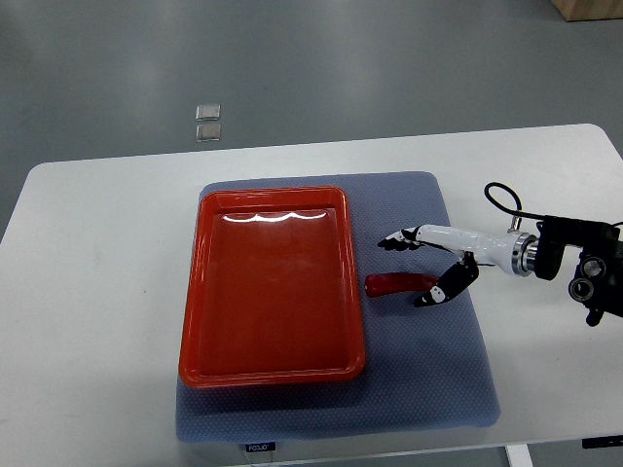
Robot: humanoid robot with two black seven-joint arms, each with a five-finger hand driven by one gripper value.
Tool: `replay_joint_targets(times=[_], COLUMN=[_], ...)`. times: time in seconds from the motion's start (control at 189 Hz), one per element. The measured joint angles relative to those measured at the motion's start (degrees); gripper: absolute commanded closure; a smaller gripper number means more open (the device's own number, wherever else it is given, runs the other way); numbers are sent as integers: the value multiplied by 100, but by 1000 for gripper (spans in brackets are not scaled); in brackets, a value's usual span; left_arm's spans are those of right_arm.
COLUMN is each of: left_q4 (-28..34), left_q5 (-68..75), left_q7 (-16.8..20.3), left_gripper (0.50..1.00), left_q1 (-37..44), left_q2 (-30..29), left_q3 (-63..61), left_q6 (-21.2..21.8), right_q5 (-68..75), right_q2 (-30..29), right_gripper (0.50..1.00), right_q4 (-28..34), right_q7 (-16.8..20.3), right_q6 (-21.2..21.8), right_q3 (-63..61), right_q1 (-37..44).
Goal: Place red pepper on red tray
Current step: 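Lower the right hand onto the red pepper and close fingers around it, then lift the pepper with the right hand and carry it over the tray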
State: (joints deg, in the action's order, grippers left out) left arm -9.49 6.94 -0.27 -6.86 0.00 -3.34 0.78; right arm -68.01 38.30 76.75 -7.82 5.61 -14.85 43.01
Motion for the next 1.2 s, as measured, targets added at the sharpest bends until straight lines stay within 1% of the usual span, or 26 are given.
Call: replay_joint_targets(times=[0.063, 0.079, 0.127, 0.132, 0.206, 0.248, 0.254, 0.259, 0.264, 0.27, 0.275, 0.28, 0.285, 0.291, 0.296, 0.317, 0.37, 0.396, 0.47, 0.539, 0.581, 0.603, 0.608, 0.851, 0.988, 1.2], left_q4=[-2, -3, -5, -6, -8, -9, -9, -9, -9, -9, -9, -9, -9, -9, -9, -9, -9, -9, -9, -9, -9, -9, -9, -8, -1, 4], left_q5=[0, 0, 0, 0, 0, 0, 0, 0, 0, 0, 0, 0, 0, 0, 0, 0, 0, 0, 0, 0, 0, 0, 0, 0, 0, 0], left_q7=[0, -1, -5, -5, -7, -7, -7, -7, -7, -8, -8, -8, -8, -8, -8, -8, -8, -9, -9, -9, -9, -9, -9, -9, -9, -9], left_gripper=[500, 500, 500, 500, 500, 500, 500, 500, 500, 500, 500, 500, 500, 500, 500, 500, 500, 500, 500, 500, 500, 500, 500, 500, 500, 500], left_q1=[0, 0, 0, 0, 0, 0, 0, 0, 0, 0, 0, 0, 0, 0, 0, 0, 0, 0, 0, 0, 0, 0, 0, 0, 0, -11], left_q2=[0, 0, 0, 0, 0, 0, 0, 0, 0, 0, 0, 0, 0, 0, 0, 0, 0, 0, 0, 0, 0, 0, 0, 0, 0, 0], left_q3=[0, 0, 0, 0, 0, 0, 0, 0, 0, 0, 0, 0, 0, 0, 0, 0, 1, 1, 1, 1, 1, 1, 1, 8, 3, 0], left_q6=[0, 0, 0, 0, 0, 0, 0, 0, 0, 0, 0, 0, 0, 0, 0, 0, 0, 0, 0, 0, 0, 1, 1, 3, 3, 3], right_q5=[-36, -42, -59, -61, -102, -129, -132, -135, -138, -140, -143, -145, -147, -149, -150, -159, -183, -201, -266, -319, -336, -342, -343, -290, -184, -11], right_q2=[-49, -60, -99, -103, -167, -202, -205, -208, -211, -214, -217, -220, -222, -225, -227, -236, -247, -252, -263, -292, -305, -309, -309, -177, 122, 472], right_gripper=[673, 683, 683, 703, 728, 758, 773, 773, 785, 785, 797, 797, 809, 810, 822, 842, 865, 887, 908, 950, 963, 983, 999, 1000, 1000, 1000], right_q4=[-64, -81, -131, -136, -206, -250, -254, -259, -263, -267, -271, -275, -279, -282, -285, -299, -316, -323, -360, -413, -441, -451, -454, -485, -413, -222], right_q7=[0, 0, 0, 0, 0, 0, 0, 0, 0, 0, 0, 0, 0, 0, 0, 0, 0, 0, 0, -2, -2, -2, -2, -6, -15, -25], right_q6=[-67, -81, -119, -123, -186, -219, -223, -226, -229, -232, -234, -237, -239, -241, -243, -250, -260, -262, -263, -265, -270, -274, -275, -279, -200, 77], right_q3=[15, 21, 33, 34, 42, 43, 44, 44, 44, 44, 44, 44, 44, 44, 44, 44, 44, 44, 48, 62, 73, 77, 78, 40, 2, -15], right_q1=[-37, -45, -74, -77, -113, -128, -129, -131, -132, -133, -135, -136, -137, -138, -139, -146, -162, -169, -184, -208, -215, -217, -217, -47, 352, 1069])
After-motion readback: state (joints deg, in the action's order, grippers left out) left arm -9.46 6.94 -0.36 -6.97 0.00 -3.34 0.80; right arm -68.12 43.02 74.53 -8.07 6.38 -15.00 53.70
